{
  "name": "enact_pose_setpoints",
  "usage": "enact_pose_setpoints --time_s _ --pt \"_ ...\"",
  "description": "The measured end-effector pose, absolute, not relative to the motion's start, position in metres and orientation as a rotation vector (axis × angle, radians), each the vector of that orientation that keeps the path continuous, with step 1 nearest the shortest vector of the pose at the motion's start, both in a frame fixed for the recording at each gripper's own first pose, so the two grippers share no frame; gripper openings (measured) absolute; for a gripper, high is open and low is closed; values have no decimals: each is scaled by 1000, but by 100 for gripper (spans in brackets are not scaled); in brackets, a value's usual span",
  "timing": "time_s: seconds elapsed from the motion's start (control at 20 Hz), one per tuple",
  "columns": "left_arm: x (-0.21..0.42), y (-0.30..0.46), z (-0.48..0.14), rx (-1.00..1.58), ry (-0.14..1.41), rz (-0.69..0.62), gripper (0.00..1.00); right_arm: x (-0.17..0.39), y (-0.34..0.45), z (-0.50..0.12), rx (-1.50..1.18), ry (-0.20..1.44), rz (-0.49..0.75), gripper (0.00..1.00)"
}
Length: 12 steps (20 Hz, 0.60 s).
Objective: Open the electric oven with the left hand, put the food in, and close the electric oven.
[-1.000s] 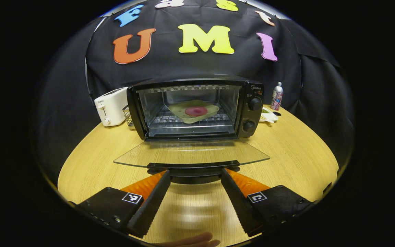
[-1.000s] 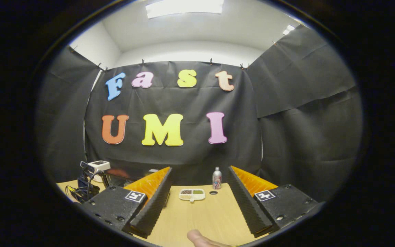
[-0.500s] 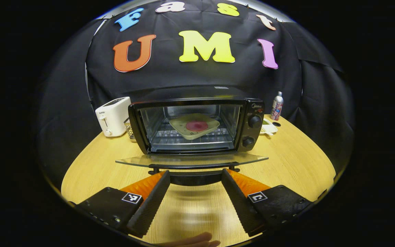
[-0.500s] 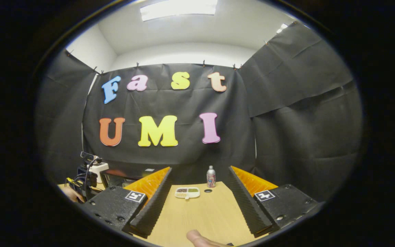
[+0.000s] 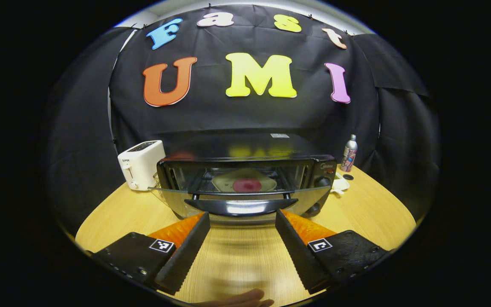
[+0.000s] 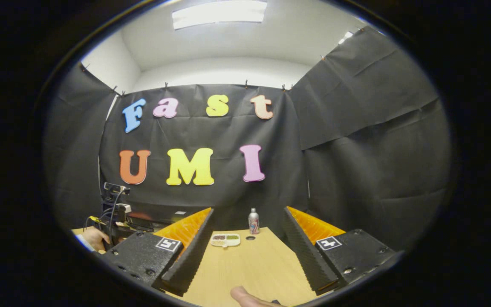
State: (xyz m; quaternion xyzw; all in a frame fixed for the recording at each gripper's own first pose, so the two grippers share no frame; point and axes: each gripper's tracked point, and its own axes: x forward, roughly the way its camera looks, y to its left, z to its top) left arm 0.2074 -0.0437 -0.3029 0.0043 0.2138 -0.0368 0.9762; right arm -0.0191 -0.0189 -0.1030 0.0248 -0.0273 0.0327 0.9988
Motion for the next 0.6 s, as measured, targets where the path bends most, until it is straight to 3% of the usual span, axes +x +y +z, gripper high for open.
enact_pose_setpoints --time_s 0.3,0.6 --pt "195 -41 -293 -23 404 -76 98 -24 -18 -105 40 -43 69 96" --pt "155 -35 -242 -17 316 -72 98 -31 -15 -104 48 -32 72 96"
